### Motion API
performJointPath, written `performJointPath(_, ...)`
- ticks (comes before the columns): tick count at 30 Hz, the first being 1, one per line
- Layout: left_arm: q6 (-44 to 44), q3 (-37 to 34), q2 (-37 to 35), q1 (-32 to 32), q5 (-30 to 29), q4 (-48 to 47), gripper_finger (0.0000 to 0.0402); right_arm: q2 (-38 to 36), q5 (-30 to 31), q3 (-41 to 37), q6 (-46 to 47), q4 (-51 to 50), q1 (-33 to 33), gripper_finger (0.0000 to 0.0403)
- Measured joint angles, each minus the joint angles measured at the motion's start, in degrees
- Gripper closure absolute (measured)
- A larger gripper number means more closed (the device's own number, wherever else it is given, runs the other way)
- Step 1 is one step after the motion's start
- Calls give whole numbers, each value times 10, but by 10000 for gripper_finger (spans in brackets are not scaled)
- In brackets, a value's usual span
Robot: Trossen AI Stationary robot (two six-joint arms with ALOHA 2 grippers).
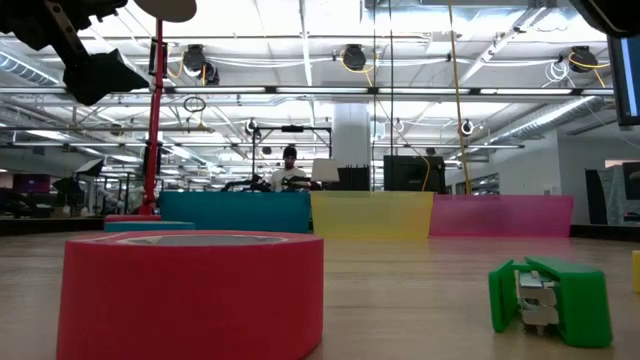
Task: Pick and place Stapler, Stapler remover, tape
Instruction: Put the yellow stapler into the pink bin
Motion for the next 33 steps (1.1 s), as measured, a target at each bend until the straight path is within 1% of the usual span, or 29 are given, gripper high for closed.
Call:
performJointPath(4, 0, 0, 0, 0, 0, 0, 23, -2, -4, 5, 0, -51, 0, 402)
performJointPath(8, 2, 0, 0, 0, 0, -1, 23, -7, -6, 38, -2, -156, 0, 402)
performJointPath(12, 3, 0, 0, 0, 0, -5, 23, -9, -2, 110, -4, -293, 1, 402)
performJointPath(14, 3, 0, 0, 0, -2, -5, 23, -5, 14, 154, -16, -354, 1, 402)
performJointPath(17, -2, 0, 0, 0, -3, -10, 23, 19, 39, 219, -37, -427, 1, 403)
performJointPath(20, -5, 0, 0, 0, -3, -10, 23, 52, 38, 256, -68, -489, -6, 403)
performJointPath(24, -7, 0, 0, 0, -5, -10, 23, 76, 9, 259, -105, -500, -17, 403)
performJointPath(33, -9, 0, 0, 0, -5, -10, 23, 81, 8, 259, -182, -516, -49, 403)
